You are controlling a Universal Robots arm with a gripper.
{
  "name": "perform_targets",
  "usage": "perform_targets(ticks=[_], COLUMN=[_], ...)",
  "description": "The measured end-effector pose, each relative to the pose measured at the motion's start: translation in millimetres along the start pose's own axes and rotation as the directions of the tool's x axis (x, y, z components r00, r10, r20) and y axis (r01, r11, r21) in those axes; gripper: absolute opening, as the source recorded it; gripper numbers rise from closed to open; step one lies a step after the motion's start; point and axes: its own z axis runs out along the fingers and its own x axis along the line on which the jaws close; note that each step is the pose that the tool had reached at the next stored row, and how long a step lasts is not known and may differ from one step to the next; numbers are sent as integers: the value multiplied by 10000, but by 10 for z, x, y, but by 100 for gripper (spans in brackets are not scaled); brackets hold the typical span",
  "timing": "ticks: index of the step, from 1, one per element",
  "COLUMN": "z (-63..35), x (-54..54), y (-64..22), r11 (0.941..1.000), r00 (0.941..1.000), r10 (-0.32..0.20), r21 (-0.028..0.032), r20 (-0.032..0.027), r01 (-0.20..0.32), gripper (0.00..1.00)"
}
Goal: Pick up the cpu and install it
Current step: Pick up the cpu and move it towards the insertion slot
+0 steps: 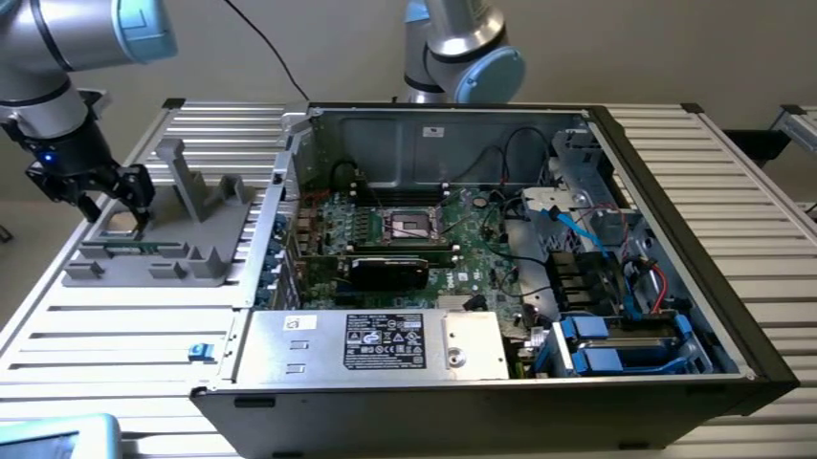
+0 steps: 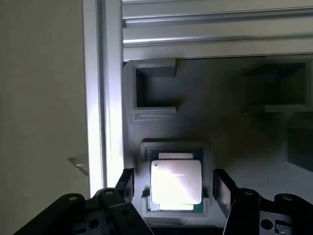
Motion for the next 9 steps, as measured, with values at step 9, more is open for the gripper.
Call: perform_targets(ticks=[9], z=[61], x=[-8], y=[-15], r11=[10000], r00=[10000], r10=[4], r21=[1], r20=[-48], r01=[-4], gripper=[76])
